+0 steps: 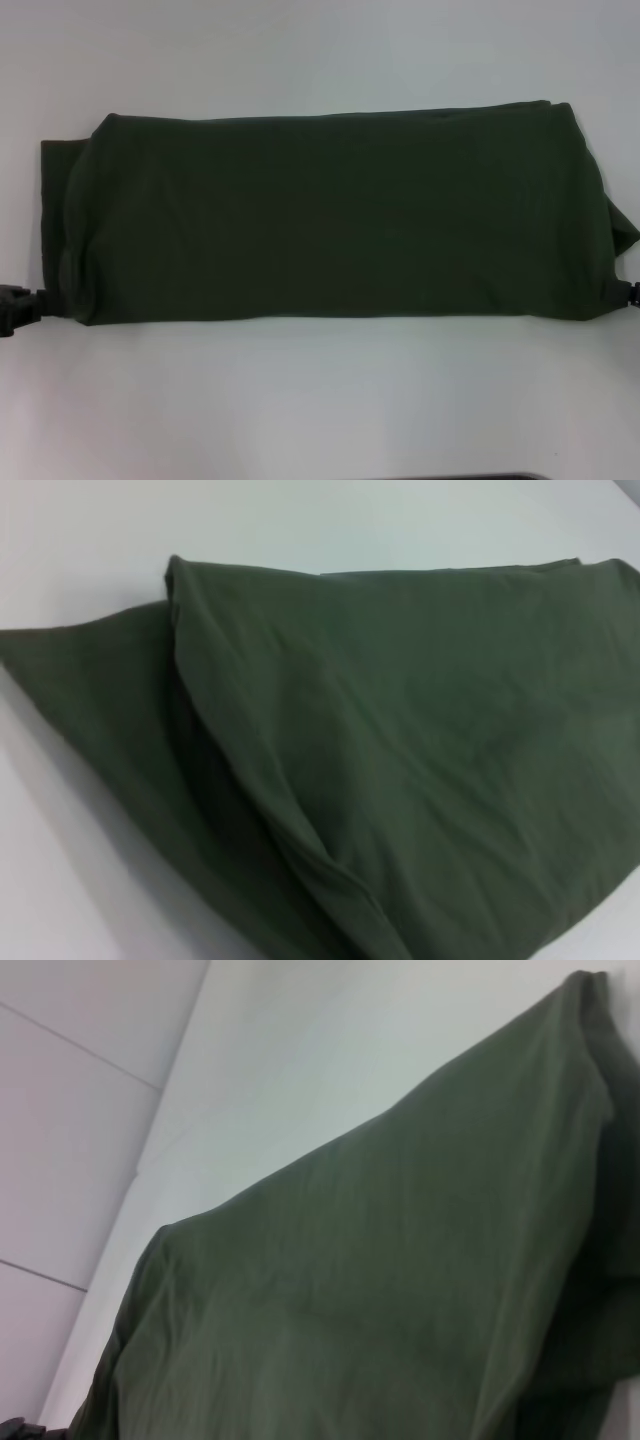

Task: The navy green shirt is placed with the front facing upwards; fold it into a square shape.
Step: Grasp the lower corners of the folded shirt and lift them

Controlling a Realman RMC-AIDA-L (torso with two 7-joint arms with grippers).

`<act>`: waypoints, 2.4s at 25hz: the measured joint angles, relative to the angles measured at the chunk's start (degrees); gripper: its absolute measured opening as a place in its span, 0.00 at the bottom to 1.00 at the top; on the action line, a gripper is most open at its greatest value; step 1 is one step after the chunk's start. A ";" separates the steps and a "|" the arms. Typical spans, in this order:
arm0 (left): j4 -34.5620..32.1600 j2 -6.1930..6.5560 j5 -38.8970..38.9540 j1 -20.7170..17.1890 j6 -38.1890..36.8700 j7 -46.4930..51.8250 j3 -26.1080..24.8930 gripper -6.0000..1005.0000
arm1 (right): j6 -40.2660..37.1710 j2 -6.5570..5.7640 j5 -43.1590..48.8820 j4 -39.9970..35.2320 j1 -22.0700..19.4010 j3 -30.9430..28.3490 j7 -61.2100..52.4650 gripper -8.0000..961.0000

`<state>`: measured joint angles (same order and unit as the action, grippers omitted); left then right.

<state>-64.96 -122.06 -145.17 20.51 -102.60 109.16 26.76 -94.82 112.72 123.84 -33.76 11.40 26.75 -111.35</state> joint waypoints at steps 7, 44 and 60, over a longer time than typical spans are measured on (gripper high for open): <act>1.08 0.16 -4.02 1.45 3.07 1.23 0.20 0.01 | 1.79 0.20 1.86 0.19 -1.54 -1.39 0.15 0.02; 0.61 1.26 -7.77 2.17 0.54 1.99 0.01 0.04 | 1.35 -2.43 1.93 0.21 -0.95 -3.75 -1.93 0.08; 1.10 1.40 -7.85 2.53 0.56 3.02 -0.18 0.07 | 1.84 -2.77 1.93 0.21 -0.88 -3.73 -1.97 0.15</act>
<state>-63.86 -120.66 -153.02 23.05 -102.04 112.18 26.58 -92.98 109.96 125.77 -33.54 10.52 23.02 -113.33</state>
